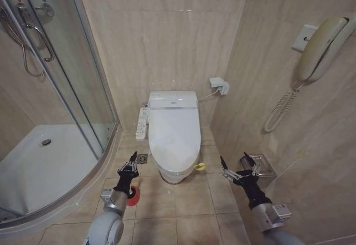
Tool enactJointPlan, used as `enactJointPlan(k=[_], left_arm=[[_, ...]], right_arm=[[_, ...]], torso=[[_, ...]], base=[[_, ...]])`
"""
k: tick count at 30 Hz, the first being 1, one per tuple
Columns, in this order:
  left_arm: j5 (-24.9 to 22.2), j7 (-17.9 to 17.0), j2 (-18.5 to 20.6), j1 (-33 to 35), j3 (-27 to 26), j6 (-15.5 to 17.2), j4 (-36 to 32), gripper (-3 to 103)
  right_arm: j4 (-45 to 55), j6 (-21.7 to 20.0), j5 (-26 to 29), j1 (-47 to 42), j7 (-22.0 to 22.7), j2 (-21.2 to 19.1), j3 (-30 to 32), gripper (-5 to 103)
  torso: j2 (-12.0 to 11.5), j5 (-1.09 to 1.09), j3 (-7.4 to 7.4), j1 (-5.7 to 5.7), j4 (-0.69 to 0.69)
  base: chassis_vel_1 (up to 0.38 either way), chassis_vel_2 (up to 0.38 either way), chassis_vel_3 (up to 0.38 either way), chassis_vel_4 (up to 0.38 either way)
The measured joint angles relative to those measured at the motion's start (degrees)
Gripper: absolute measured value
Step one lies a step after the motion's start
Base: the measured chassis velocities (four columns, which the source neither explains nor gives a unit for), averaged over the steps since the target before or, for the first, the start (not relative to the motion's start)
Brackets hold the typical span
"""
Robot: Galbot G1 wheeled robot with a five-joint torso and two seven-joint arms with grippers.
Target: Open the toilet lid, clean the toilet bowl with a toilet brush, close the toilet lid, and flush.
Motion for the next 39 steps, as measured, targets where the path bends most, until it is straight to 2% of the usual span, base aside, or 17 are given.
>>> enactJointPlan(k=[3,4,8,10,11,12,16,18,19,25,26,33,34,35,39], left_arm=[[1.16,-0.74,-0.25,1.07,0.02,0.47,-1.56,0],[1.44,-1.24,-0.37,1.49,0.06,0.73,-2.18,15],[2.27,-3.34,-0.74,2.97,0.15,1.93,-4.27,15],[3.30,-5.69,-0.92,4.16,0.27,3.65,-5.79,15],[3.84,-7.19,-1.02,4.72,0.29,4.68,-6.54,42],[3.84,-7.19,-1.02,4.72,0.29,4.68,-6.54,42],[5.26,-12.03,-1.85,6.66,-0.68,7.80,-8.75,42],[5.50,-12.70,-2.06,7.22,-1.41,8.21,-9.20,42],[5.61,-13.11,-2.16,7.86,-2.05,8.50,-9.68,69],[5.65,-13.86,-2.16,10.88,-4.68,9.39,-12.38,69],[5.62,-14.03,-2.20,11.34,-4.91,9.55,-12.92,95],[6.19,-14.99,-2.26,12.99,-5.56,11.30,-14.39,95],[6.47,-15.18,-2.28,13.11,-5.65,11.30,-14.39,95],[6.99,-15.47,-2.39,13.37,-5.74,11.24,-14.42,100],[8.32,-15.08,-2.71,15.23,-5.43,9.79,-15.76,100]], right_arm=[[0.00,0.00,0.00,0.00,0.00,0.00,0.00,100],[0.00,0.00,0.00,0.00,0.00,0.00,0.00,100],[0.00,0.00,0.00,0.00,0.00,0.00,0.00,100],[0.00,0.00,-0.01,0.00,0.00,0.00,0.00,100],[0.00,0.00,0.00,0.00,0.00,0.00,0.00,100],[0.00,0.00,0.00,0.00,0.00,0.00,0.00,100],[0.00,0.00,0.00,0.00,0.00,0.00,0.00,100],[0.00,0.00,0.00,0.00,0.00,0.00,0.00,100],[0.00,0.00,0.00,0.00,0.00,0.00,0.00,100],[0.00,0.00,0.00,0.00,0.00,0.00,0.00,100],[0.00,0.00,0.00,0.00,0.00,0.00,0.00,100],[0.00,0.00,0.00,0.00,0.00,0.00,0.00,100],[0.00,0.00,0.00,0.00,0.00,0.00,0.00,100],[0.00,0.00,0.00,0.00,0.00,0.00,0.00,100],[0.00,0.00,0.00,0.00,0.00,0.00,0.00,100]], torso=[[0.00,0.00,0.00,0.00,0.00],[0.00,0.00,0.00,0.01,0.00],[0.00,0.00,0.00,0.01,0.00],[0.00,0.00,0.00,0.00,0.00],[0.00,0.00,0.00,0.00,0.00],[0.00,0.00,0.00,0.00,0.00],[0.01,0.00,0.00,0.00,0.00],[0.00,0.00,0.00,0.01,-0.01],[0.00,0.00,0.00,0.01,-0.01],[0.01,0.00,0.00,0.00,0.00],[0.01,0.00,0.00,0.00,0.00],[0.01,0.00,0.00,0.00,0.00],[0.01,-0.01,0.00,0.01,0.00],[0.01,0.00,0.00,0.01,-0.01],[0.01,-0.01,0.00,0.01,0.00]], base=[[0.000,0.000,0.000,0.000],[0.000,0.000,0.000,0.000],[0.000,0.000,0.000,0.000],[0.000,0.000,0.000,0.000],[0.000,0.000,0.000,0.000],[0.000,0.000,0.000,0.000],[0.000,0.000,0.000,0.000],[0.000,0.000,0.000,0.000],[0.000,0.000,0.000,0.000],[0.000,0.000,0.000,0.000],[0.000,0.000,0.000,0.000],[0.000,0.000,0.000,0.000],[0.000,0.000,0.000,0.000],[0.000,0.000,0.000,0.000],[0.000,0.000,0.000,0.000]])
